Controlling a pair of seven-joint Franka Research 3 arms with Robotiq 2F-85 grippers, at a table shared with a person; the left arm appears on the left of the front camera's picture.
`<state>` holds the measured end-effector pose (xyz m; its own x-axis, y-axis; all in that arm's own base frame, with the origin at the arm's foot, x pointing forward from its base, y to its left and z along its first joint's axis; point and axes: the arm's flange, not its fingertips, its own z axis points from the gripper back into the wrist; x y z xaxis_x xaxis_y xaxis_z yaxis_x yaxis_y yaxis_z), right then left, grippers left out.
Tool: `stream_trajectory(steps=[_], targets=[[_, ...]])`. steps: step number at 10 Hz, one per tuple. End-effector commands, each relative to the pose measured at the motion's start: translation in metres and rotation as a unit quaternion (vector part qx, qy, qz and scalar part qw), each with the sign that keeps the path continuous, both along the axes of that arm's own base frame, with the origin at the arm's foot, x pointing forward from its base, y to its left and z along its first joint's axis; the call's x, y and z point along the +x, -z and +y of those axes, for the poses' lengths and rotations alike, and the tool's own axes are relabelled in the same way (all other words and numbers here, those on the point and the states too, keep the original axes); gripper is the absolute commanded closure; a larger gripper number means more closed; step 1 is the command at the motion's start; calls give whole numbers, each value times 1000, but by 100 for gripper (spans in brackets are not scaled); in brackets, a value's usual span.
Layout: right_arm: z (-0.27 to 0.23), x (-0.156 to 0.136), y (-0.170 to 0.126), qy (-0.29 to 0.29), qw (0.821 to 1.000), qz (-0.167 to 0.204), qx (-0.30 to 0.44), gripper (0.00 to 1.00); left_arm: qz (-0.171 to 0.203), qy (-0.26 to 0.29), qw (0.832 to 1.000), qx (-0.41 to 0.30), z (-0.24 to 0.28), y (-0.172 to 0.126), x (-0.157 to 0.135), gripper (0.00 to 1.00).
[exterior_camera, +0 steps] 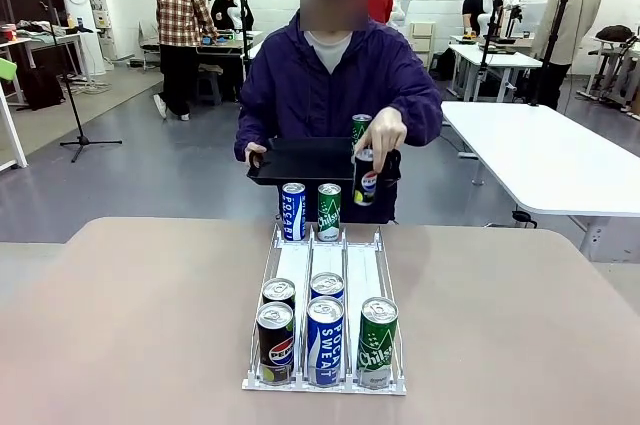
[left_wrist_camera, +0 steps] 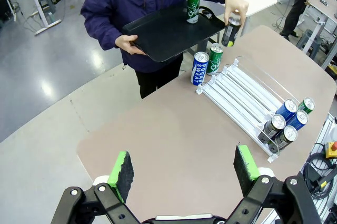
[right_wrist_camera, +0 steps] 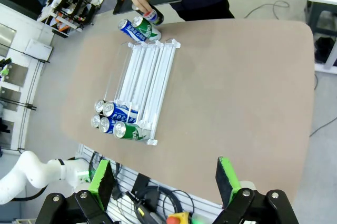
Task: Retrieve and hand over the desired beverage to the person.
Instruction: Pick up another can of the same type that the person held from the Automatic Can Dispenser.
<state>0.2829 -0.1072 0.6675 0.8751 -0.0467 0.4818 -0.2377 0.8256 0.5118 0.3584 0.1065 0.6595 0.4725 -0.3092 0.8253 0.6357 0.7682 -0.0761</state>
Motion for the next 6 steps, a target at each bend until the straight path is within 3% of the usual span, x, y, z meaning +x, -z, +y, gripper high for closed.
stream_trajectory(steps=[1, 6], targets=[[-1, 3, 0, -1, 1000, 1, -1, 0, -7, -3, 1000, -2, -1, 0, 1, 0], [-1, 3, 0, -1, 1000, 1, -1, 0, -7, -3, 1000, -2, -1, 0, 1, 0]])
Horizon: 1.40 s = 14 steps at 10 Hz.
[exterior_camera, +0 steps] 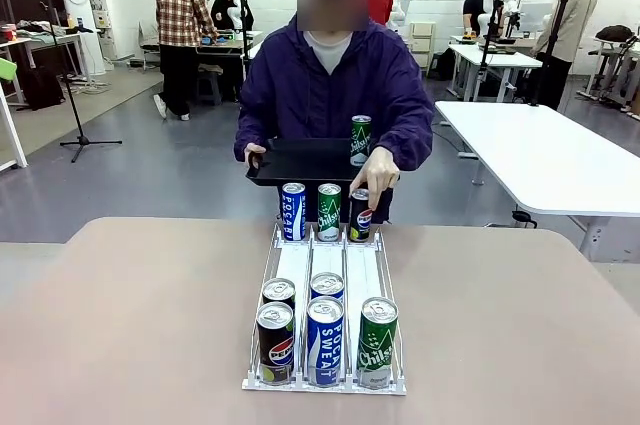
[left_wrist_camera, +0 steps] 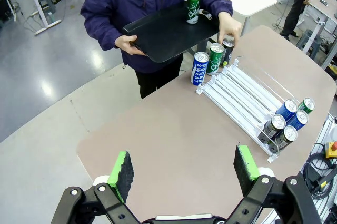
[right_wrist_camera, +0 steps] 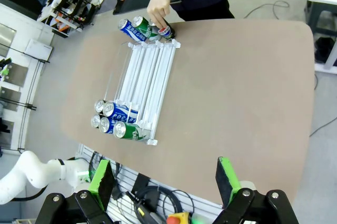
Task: Retrieve and hand over the desired beverage to the person.
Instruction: Pick up another can of the same type that the person held from the Automatic Can Dispenser.
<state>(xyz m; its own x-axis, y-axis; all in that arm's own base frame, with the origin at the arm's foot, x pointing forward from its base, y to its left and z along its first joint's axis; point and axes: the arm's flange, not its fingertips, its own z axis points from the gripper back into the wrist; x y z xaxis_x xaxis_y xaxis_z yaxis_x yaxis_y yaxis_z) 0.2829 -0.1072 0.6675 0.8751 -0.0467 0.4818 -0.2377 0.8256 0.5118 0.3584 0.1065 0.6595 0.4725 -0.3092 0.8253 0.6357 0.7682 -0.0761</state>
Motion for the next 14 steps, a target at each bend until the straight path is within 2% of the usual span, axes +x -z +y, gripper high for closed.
stream_trajectory(steps=[1, 14], targets=[[-1, 3, 0, -1, 1000, 1, -1, 0, -7, -3, 1000, -2, -1, 0, 1, 0], [-1, 3, 0, -1, 1000, 1, -1, 0, -7, -3, 1000, -2, -1, 0, 1, 0]])
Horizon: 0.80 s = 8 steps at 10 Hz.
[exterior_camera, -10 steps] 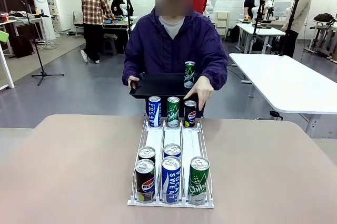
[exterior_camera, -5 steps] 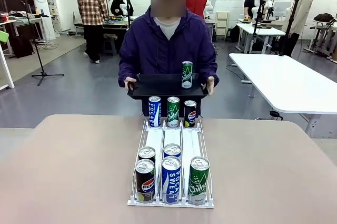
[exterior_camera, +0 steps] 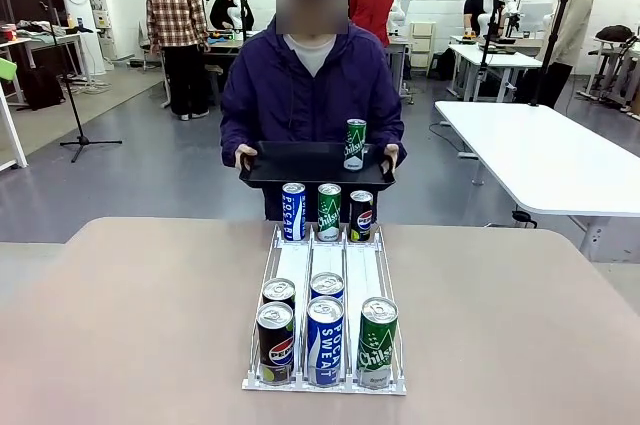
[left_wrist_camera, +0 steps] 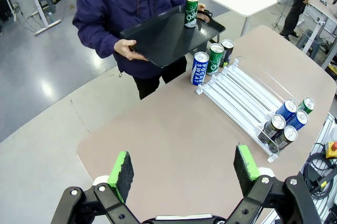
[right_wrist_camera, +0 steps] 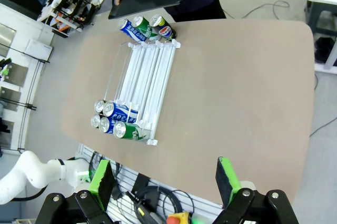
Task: Retrieve and hand over the desired beverage to the person.
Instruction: Pick up another can of the same type that the person held from the Automatic Can Dispenser.
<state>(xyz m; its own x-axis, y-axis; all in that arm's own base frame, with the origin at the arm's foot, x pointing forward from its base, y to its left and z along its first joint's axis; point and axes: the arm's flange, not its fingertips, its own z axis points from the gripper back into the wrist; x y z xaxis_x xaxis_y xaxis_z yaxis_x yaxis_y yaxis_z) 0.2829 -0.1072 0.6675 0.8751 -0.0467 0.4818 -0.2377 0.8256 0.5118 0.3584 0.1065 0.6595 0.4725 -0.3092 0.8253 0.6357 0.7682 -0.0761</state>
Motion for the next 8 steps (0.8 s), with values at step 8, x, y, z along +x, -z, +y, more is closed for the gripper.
stream_trajectory(steps=[8], targets=[[-1, 3, 0, -1, 1000, 1, -1, 0, 122, 32, 982, 141, -114, 19, 5, 0]])
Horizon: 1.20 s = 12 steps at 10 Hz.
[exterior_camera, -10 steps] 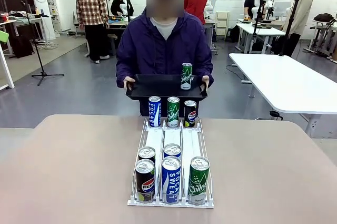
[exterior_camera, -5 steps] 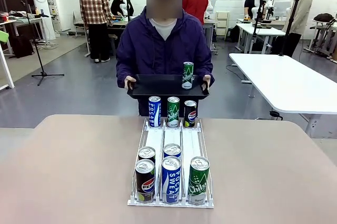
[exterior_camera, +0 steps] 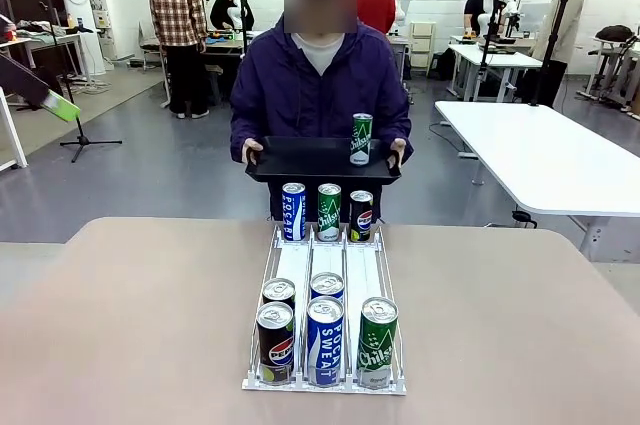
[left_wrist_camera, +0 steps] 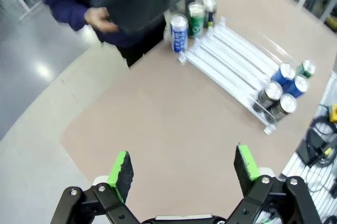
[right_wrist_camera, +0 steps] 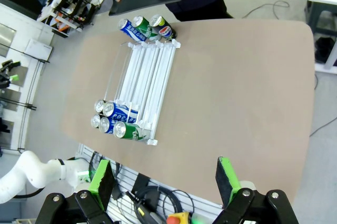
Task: Retrieve and hand over the desired beverage to the person.
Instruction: Pick up another can of the same type that the person held from the Automatic Can Dispenser.
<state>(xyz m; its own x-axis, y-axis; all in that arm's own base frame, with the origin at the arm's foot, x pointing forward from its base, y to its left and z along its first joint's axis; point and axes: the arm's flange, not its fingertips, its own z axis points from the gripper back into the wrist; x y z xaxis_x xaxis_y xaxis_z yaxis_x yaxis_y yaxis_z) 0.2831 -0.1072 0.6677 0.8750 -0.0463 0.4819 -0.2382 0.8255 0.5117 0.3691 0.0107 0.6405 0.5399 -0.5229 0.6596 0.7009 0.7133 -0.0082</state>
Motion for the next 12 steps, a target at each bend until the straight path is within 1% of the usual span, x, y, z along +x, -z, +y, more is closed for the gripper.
stream_trajectory(steps=[1, 2, 3, 5, 6, 8, 9, 12], targets=[[-1, 3, 0, -1, 1000, 1, -1, 0, 63, -94, 991, 77, -55, 10, -12, 0], [-1, 3, 0, -1, 1000, 1, -1, 0, 77, -151, 980, 102, -84, 17, -21, 0], [-1, 3, 0, -1, 1000, 1, -1, 0, 83, -177, 973, 125, -112, 24, -30, 0], [-1, 3, 0, -1, 1000, 1, -1, 0, 116, -190, 964, 142, -156, 34, -38, 0], [-1, 3, 0, -1, 1000, 1, -1, 0, 145, -191, 963, 127, -168, 40, -37, 0], [-1, 3, 0, -1, 1000, 1, -1, 0, 175, -195, 960, 98, -174, 47, -34, 0], [-1, 3, 0, -1, 1000, 1, -1, 0, 135, -193, 962, 136, -175, 50, -45, 0], [-1, 3, 0, -1, 1000, 1, -1, 0, 135, -193, 962, 136, -175, 50, -45, 0]])
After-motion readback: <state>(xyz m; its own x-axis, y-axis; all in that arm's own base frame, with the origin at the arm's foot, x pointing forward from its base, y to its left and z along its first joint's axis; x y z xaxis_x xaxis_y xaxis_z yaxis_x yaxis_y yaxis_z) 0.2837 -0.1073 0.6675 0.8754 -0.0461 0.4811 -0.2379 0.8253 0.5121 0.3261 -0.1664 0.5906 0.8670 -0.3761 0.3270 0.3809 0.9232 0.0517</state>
